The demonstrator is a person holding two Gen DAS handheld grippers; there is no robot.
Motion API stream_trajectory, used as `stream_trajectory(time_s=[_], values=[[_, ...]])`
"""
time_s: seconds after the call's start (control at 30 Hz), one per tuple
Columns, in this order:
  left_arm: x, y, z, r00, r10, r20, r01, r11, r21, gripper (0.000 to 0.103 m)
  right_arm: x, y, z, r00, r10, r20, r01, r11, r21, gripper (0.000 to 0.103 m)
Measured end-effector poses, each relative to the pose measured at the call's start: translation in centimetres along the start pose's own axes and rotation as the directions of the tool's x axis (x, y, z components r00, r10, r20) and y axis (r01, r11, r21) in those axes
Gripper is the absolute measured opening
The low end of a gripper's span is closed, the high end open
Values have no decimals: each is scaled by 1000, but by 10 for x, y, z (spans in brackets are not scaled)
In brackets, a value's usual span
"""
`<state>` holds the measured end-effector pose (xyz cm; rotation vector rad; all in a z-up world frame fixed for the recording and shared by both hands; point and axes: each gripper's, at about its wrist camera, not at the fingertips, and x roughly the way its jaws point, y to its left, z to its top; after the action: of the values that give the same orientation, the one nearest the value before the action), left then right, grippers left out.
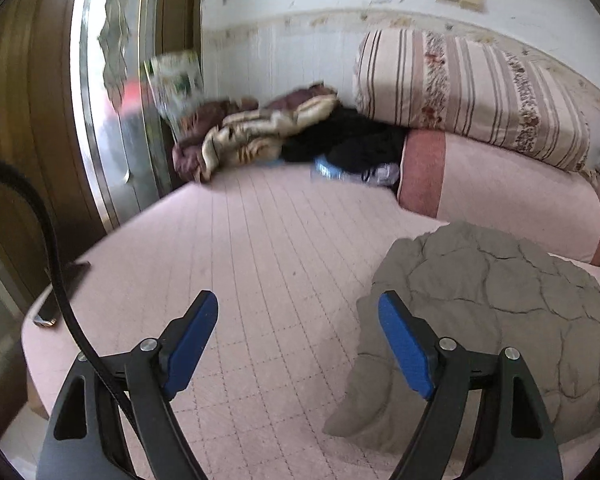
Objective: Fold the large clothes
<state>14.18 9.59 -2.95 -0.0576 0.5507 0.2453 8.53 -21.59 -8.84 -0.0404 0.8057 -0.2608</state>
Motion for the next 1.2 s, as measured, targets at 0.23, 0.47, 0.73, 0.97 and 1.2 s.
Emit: stream_trajectory(time_s=[0.23, 0.47, 0.73, 0.97, 1.2], values=[[-54, -26, -12, 999, -22, 46, 20, 998, 58, 84, 2, -73, -50, 981, -99, -168, 112, 991, 73, 77], [-105, -32, -13, 997, -70, 39, 66, 992, 105, 86, 43, -100, -33, 968, -134, -213, 149, 987, 55, 77], [-170, -28, 1, 956, -257, 141, 244, 964, 101, 100, 17, -115, -46, 985, -58, -165, 78, 990, 117, 78], [-207, -48, -7, 931, -342, 125, 327, 937, 125, 101, -49, -111, -73, 999, -19, -45, 27, 984, 177, 78], [-230, -53, -17, 957, -209, 200, 183, 973, 141, 101, -89, -98, -76, 999, -14, 41, 7, 984, 178, 80]])
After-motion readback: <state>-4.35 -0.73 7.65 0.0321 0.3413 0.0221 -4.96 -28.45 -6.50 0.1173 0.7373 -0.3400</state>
